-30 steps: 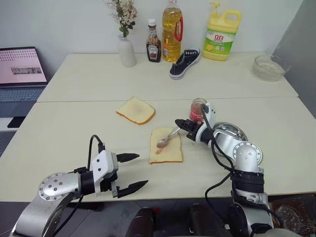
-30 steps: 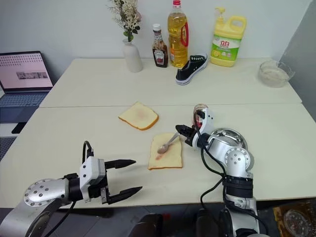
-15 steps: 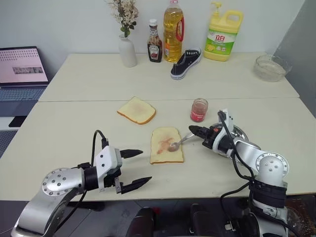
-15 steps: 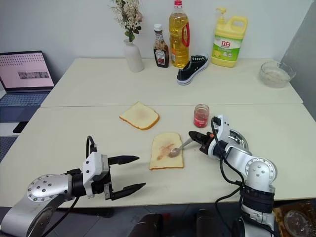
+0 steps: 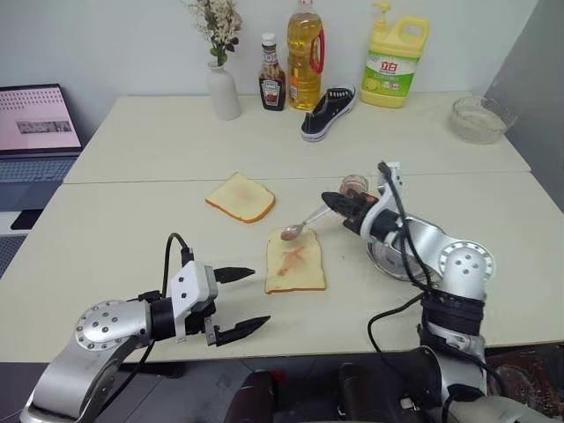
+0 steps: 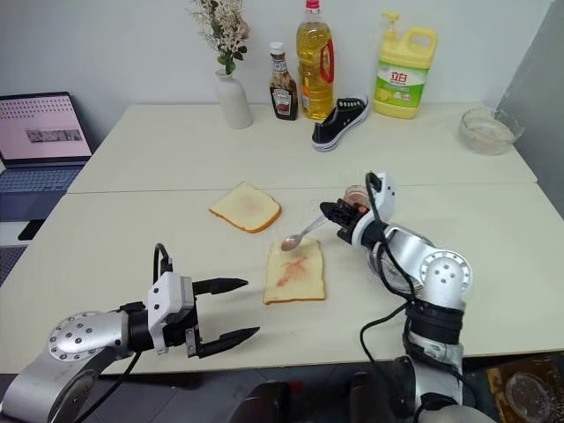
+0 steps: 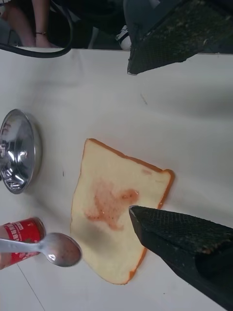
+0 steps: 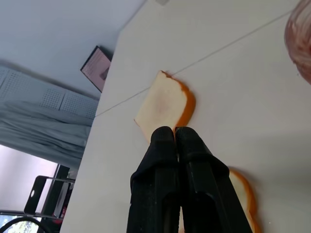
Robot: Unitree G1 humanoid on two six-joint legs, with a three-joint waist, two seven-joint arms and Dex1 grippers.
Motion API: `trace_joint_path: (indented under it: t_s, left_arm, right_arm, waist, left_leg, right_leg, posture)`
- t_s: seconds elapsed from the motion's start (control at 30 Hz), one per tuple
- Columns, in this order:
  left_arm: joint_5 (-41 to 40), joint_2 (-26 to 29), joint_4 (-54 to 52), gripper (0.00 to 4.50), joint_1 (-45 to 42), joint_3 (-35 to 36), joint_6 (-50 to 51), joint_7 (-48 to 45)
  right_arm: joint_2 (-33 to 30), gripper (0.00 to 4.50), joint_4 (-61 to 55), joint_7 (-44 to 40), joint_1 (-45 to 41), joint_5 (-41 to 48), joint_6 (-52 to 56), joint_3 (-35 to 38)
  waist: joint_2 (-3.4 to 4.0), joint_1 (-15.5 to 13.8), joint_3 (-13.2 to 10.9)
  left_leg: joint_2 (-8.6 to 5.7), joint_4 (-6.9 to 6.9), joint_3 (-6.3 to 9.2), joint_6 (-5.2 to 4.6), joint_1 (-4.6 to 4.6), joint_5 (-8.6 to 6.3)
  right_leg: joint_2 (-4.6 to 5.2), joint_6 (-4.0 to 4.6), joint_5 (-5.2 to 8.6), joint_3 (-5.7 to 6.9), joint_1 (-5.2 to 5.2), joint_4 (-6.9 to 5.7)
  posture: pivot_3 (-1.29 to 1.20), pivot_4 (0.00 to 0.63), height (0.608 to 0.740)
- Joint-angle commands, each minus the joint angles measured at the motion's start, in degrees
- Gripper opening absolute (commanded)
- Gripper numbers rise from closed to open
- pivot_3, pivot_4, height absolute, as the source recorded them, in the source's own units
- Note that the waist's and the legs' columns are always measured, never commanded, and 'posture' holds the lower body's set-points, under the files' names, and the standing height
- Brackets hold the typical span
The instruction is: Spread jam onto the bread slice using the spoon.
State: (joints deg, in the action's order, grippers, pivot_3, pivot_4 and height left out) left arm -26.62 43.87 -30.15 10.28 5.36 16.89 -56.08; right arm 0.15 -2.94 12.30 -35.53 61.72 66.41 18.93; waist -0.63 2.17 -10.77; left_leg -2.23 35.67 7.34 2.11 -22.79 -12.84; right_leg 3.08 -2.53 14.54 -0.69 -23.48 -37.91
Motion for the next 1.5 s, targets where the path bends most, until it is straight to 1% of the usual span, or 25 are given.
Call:
trace_joint_path:
  t_s: [0.03,0.1,0.17,0.43,0.63,0.9,1.0,1.07,1.13,1.23,1.33,1.43,1.5]
  left_arm:
    - [0.07,0.02,0.25,4.5,0.87,1.08,-2.18,-0.93]
    - [0.21,-0.11,0.26,4.5,1.3,1.09,-2.62,-0.92]
    - [0.3,-0.3,-0.01,4.5,1.74,0.92,-2.84,-0.75]
    - [0.25,-0.55,-0.52,4.5,1.36,-0.02,-2.54,-0.19]
    - [-0.63,-0.19,-1.1,4.5,-1.59,-0.92,-0.24,0.43]
    - [-0.77,0.03,-0.16,4.5,-3.13,-0.91,0.3,-0.34]
    - [-0.55,-0.04,0.52,4.5,-3.05,-0.9,-0.29,-0.81]
    - [-0.15,0.05,1.75,4.5,-3.4,-1.01,-1.18,-1.78]
    - [-0.1,0.58,4.83,4.5,-6.45,-0.95,-1.52,-3.38]
    - [-0.89,0.99,9.43,4.5,-15.21,-1.7,0.57,-5.09]
    - [-1.85,0.36,11.7,4.5,-23.89,-4.36,4.46,-6.42]
    - [-2.34,-0.92,13.39,4.5,-32.22,-7.99,7.93,-8.4]
    - [-0.41,-2.75,14.84,4.5,-37.57,-11.94,8.53,-9.01]
  right_arm:
    - [-0.33,0.03,2.54,-3.4,-1.07,-3.46,-3.85,-2.24]
    - [-1.42,0.03,3.86,-4.74,-0.3,-5.85,-4.91,-3.18]
    - [-2.37,0.03,3.72,-5.5,0.78,-6.38,-4.52,-3.03]
    - [-6.42,0.03,-3.24,-5.3,6.37,-2.4,1.5,-0.43]
    - [-8.17,0.03,-7.96,-2.41,8.99,2.95,5.45,2.27]
    - [-11.48,0.03,-11.63,0.55,10.58,11.14,8.91,3.63]
    - [-12.64,0.03,-11.72,1.91,10.08,15.53,8.26,4.05]
    - [-13.38,0.03,-11.34,2.97,8.4,20.47,6.6,4.6]
    - [-14.95,0.03,-10.89,4.94,6.33,25.44,3.67,5.95]
    - [-19.27,0.03,-12.87,7.7,6.59,30.53,0.12,7.11]
    - [-24.65,0.03,-15.75,8.01,9.77,34.24,-2.64,7.85]
    - [-31.36,0.03,-17.71,6.52,13.87,36.2,-4.28,9.82]
    - [-35.23,0.03,-17.78,5.75,16.52,36.53,-6.08,11.95]
  waist:
    - [0.02,0.02,-0.01]
    - [0.02,-0.06,-0.01]
    - [0.02,-0.16,-0.01]
    - [0.02,-0.37,-0.01]
    - [0.02,-0.33,-0.01]
    - [0.02,-0.36,-0.01]
    - [0.02,-0.33,-0.01]
    - [0.02,-0.34,-0.02]
    - [0.08,-0.35,-0.06]
    - [0.08,-0.76,-0.07]
    - [0.04,-0.75,-0.05]
    - [0.01,-0.64,-0.08]
    - [0.01,-0.52,-0.08]
  left_leg:
    - [0.0,0.0,0.0,0.0,0.0,0.0]
    - [-0.01,0.0,0.0,0.0,-0.01,0.0]
    - [-0.01,0.01,0.0,0.0,-0.01,0.0]
    - [-0.01,0.01,0.03,0.0,-0.01,0.0]
    - [-0.01,0.01,0.01,0.0,0.0,0.0]
    - [-0.01,0.01,0.01,0.0,-0.02,0.0]
    - [-0.01,0.01,-0.01,0.0,-0.02,0.0]
    - [0.0,0.01,-0.01,0.0,-0.02,0.0]
    - [0.0,0.01,0.0,0.0,-0.02,0.0]
    - [-0.03,0.08,0.06,-0.01,-0.05,0.0]
    - [-0.06,0.11,0.17,-0.01,-0.12,0.0]
    - [-0.11,0.09,0.08,-0.01,-0.17,0.0]
    - [-0.11,0.09,0.0,-0.05,-0.16,-0.03]
  right_leg:
    - [0.0,0.04,-0.02,0.0,-0.01,0.0]
    - [0.0,0.04,-0.02,0.0,-0.02,0.0]
    - [0.01,0.03,-0.02,-0.01,-0.02,0.0]
    - [0.03,-0.01,0.01,-0.01,0.01,0.01]
    - [0.03,-0.02,0.02,0.0,0.02,0.01]
    - [0.03,-0.02,0.02,0.0,0.02,0.03]
    - [0.03,-0.02,0.02,-0.01,0.02,0.03]
    - [0.02,-0.02,0.02,0.0,0.02,0.03]
    - [0.02,-0.02,0.02,0.0,0.02,0.03]
    - [0.01,-0.01,0.02,0.09,0.05,0.02]
    - [0.02,-0.07,0.0,0.24,0.18,0.23]
    - [0.07,-0.17,0.01,0.16,0.18,0.29]
    - [0.08,-0.2,0.02,0.1,0.17,0.31]
  posture:
    - [0.0,0.15,0.74]
    - [0.0,0.15,0.74]
    - [0.0,0.15,0.74]
    - [0.0,0.15,0.74]
    - [0.0,0.15,0.74]
    - [0.0,0.15,0.74]
    - [0.0,0.15,0.74]
    - [0.0,0.15,0.74]
    - [0.0,0.15,0.74]
    - [0.0,0.15,0.74]
    - [0.0,0.15,0.74]
    - [0.0,0.15,0.74]
    - [0.0,0.15,0.74]
